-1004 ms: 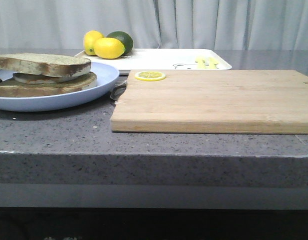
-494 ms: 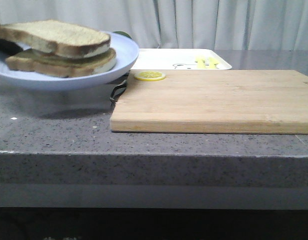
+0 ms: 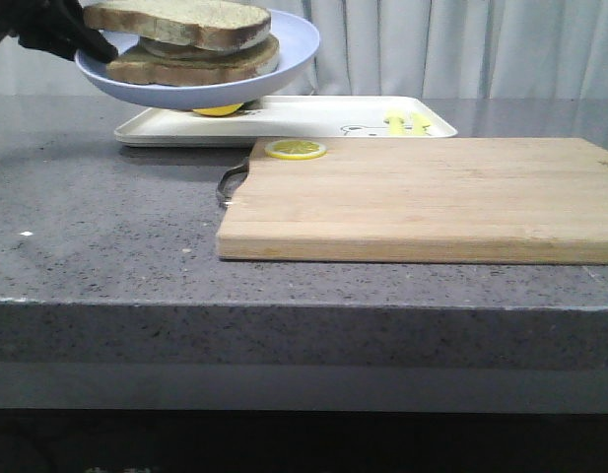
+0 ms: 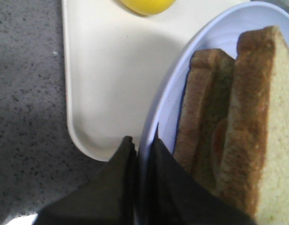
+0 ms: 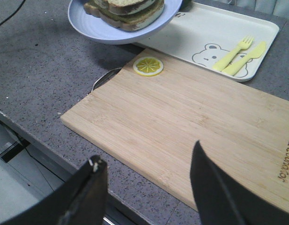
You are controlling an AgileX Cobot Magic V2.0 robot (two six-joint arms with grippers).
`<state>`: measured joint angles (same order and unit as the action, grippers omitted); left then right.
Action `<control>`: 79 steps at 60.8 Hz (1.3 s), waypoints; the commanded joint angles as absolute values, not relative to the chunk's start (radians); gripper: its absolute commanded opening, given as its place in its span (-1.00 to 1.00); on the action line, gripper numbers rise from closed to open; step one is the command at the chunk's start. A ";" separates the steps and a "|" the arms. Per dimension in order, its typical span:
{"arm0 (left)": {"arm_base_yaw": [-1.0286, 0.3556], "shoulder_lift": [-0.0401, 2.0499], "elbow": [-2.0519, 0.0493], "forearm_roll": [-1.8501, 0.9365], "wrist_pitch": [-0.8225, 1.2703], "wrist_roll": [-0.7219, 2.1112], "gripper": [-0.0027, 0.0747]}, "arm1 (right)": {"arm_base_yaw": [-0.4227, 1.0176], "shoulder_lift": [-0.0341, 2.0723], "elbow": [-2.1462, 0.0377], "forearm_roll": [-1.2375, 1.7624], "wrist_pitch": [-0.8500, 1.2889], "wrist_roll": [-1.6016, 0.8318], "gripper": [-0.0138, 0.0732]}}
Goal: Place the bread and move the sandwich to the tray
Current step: 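Lift the plate with the left gripper and set it on the white tray, then open the left gripper and withdraw it from the plate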
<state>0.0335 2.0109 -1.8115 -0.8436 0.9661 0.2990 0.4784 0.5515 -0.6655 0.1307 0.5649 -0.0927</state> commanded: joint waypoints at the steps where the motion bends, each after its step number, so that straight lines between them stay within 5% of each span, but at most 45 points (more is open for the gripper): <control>1: 0.027 2.013 -1.919 -0.855 0.972 0.179 -0.97 | 0.474 0.551 -0.690 0.133 0.488 -0.096 0.29; 15: 0.026 2.099 -2.011 -0.846 0.964 0.106 -0.84 | 0.474 0.551 -0.690 0.133 0.488 -0.096 0.29; 34: 0.029 2.096 -2.011 -0.861 0.969 0.109 0.10 | 0.474 0.551 -0.690 0.133 0.488 -0.096 0.29; 55: 0.039 1.888 -1.940 -0.718 0.993 0.171 0.11 | 0.474 0.551 -0.690 0.133 0.488 -0.096 0.29; 79: -0.045 1.417 -1.482 -0.684 0.773 0.372 0.11 | 0.474 0.551 -0.690 0.133 0.488 -0.096 0.29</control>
<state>-0.0089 1.5316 -1.5263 -0.6609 0.8452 0.3309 0.4784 0.5515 -0.6655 0.1307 0.5649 -0.0927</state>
